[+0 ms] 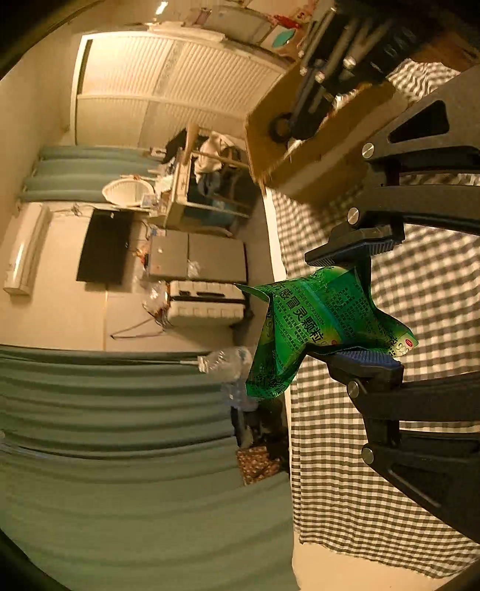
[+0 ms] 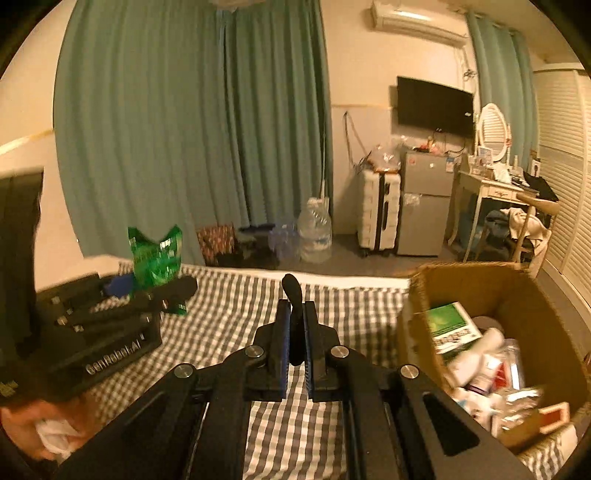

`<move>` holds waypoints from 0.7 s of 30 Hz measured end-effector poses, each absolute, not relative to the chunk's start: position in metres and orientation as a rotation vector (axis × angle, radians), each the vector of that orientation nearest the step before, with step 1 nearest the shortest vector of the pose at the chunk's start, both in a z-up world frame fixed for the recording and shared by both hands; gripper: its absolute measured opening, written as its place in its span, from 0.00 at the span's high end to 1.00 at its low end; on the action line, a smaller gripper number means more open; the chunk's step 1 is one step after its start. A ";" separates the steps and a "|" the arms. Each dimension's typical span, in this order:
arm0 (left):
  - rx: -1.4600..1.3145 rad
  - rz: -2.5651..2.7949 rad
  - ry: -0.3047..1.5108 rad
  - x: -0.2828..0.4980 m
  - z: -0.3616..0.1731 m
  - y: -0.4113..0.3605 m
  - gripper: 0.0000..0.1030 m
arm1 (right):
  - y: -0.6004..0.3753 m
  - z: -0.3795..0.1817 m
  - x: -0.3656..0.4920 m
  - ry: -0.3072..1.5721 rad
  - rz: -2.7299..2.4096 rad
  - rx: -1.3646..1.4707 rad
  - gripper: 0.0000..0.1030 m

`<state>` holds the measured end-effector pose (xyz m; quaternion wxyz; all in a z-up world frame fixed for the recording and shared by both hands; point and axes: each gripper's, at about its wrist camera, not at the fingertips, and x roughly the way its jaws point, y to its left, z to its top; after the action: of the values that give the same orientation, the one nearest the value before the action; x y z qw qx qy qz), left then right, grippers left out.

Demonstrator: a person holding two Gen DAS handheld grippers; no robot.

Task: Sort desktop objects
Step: 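Carry the green wrapper and hair tie over the box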

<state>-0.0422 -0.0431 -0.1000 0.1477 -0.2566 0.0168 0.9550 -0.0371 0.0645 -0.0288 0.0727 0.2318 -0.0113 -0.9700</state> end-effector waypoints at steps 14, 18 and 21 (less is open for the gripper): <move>-0.661 2.708 0.032 0.027 -0.037 -0.016 0.59 | 0.145 0.049 0.042 -0.086 -3.039 0.611 0.94; -0.660 2.687 0.017 0.034 -0.021 -0.001 0.59 | 0.161 0.060 0.057 -0.035 -3.053 0.613 0.94; -0.648 2.666 0.014 0.037 -0.009 0.020 0.59 | 0.171 0.067 0.075 0.049 -3.077 0.595 0.94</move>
<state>0.0371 0.0196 -0.0094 0.1978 -0.2314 0.0049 0.9525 0.0754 0.1708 0.0672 0.0035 0.1899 0.0155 -0.9817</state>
